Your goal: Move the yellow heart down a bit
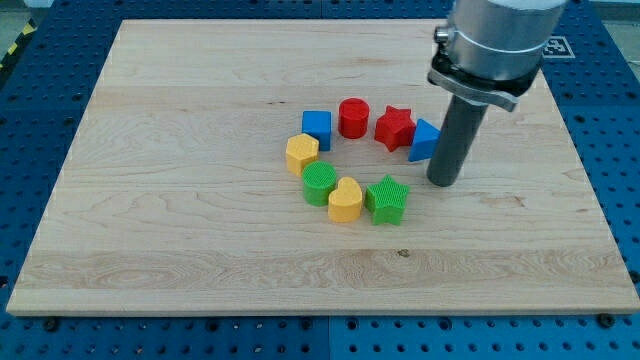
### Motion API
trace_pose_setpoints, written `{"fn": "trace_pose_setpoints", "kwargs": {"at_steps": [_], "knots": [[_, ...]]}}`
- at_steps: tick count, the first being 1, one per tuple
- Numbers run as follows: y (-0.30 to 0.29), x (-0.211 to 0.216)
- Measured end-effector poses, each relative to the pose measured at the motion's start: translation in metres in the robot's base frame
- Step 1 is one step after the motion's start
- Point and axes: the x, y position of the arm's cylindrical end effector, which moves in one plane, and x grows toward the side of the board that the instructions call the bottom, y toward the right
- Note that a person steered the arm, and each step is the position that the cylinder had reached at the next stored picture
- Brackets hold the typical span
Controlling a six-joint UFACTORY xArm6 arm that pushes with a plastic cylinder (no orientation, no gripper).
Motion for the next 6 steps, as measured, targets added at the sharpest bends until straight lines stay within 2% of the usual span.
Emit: {"fn": "trace_pose_setpoints", "kwargs": {"at_steps": [2,6], "knots": [[-0.049,-0.007],[-0.088,0.010]]}}
